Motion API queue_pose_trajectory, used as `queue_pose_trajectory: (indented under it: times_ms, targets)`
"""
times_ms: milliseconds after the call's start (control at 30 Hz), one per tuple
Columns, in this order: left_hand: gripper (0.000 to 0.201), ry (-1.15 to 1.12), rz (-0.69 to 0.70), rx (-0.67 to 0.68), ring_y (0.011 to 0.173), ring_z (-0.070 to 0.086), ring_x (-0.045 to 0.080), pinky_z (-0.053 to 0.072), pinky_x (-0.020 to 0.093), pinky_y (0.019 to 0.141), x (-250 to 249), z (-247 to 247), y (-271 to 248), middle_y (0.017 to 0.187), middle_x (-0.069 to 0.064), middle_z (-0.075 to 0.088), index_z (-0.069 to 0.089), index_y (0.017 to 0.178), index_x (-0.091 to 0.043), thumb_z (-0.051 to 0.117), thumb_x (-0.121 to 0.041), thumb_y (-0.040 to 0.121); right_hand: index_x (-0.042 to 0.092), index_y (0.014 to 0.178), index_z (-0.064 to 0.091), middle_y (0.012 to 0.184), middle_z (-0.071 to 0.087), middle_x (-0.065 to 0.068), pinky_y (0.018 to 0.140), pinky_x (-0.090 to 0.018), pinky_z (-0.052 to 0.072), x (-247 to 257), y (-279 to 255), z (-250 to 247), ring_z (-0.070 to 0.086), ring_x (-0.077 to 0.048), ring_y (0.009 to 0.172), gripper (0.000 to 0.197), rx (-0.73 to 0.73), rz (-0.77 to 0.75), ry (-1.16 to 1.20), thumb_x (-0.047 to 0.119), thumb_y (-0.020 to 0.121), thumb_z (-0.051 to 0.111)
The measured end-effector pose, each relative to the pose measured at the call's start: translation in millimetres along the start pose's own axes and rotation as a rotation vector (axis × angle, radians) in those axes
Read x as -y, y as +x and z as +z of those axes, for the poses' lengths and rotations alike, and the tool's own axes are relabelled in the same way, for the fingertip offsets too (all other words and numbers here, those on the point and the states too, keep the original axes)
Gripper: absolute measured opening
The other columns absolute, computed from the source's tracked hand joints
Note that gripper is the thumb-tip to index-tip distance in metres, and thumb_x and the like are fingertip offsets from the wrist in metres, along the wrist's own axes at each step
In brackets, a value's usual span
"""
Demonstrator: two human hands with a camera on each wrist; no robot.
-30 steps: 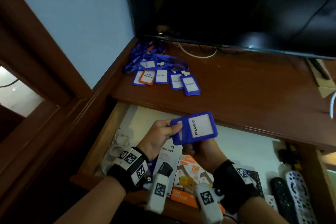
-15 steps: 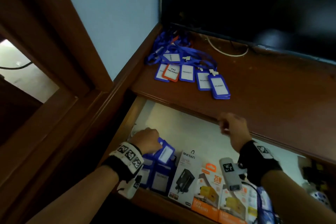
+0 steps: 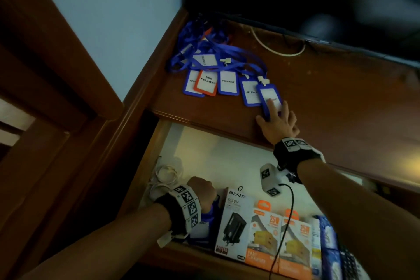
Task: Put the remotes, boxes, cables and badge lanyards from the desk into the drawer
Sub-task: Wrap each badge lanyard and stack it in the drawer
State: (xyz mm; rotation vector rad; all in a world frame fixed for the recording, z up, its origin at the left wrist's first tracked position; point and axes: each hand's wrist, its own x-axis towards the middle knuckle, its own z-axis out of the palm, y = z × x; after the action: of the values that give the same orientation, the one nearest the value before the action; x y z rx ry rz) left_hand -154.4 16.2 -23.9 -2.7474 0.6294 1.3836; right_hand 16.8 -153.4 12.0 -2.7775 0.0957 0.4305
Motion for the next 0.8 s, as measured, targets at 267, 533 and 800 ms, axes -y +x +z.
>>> queue_pose_trajectory:
  times_ms: [267,533,800]
  targets:
    - [0.049,-0.261,-0.006,-0.087,0.100,0.058,0.031,0.046,0.037,0.076,11.8,24.9,22.6,0.115,0.011,0.055,0.047,0.116,-0.013,0.070,-0.031,0.077,0.021,0.120,0.047,0.134,0.038,-0.017,0.100,-0.061,0.034,-13.8,-34.5,15.5,0.036,-0.038,0.124,0.035,-0.284,0.033,-0.088,0.042,0.092,0.049]
    - [0.047,-0.777,-0.114,-0.390,0.105,0.054,0.015,0.044,0.030,0.088,15.2,-13.1,22.3,0.119,-0.002,0.051,0.048,0.124,-0.025,0.065,-0.041,0.083,0.001,0.113,0.047,0.112,0.053,-0.019,0.085,-0.042,0.040,-44.4,-46.5,0.7,0.048,-0.038,0.107,0.062,-0.310,-0.020,0.026,0.036,0.072,0.077]
    - [0.026,-1.376,0.076,-0.630,0.077,0.061,0.008,0.044,0.012,0.065,-34.0,-76.1,16.9,0.095,-0.004,0.068,0.063,0.108,-0.018,0.065,-0.034,0.088,0.014,0.099,0.045,0.093,0.059,-0.003,0.062,-0.030,0.047,-68.2,-101.0,5.9,0.057,-0.023,0.080,0.056,-0.243,-0.002,0.595,0.019,0.060,0.086]
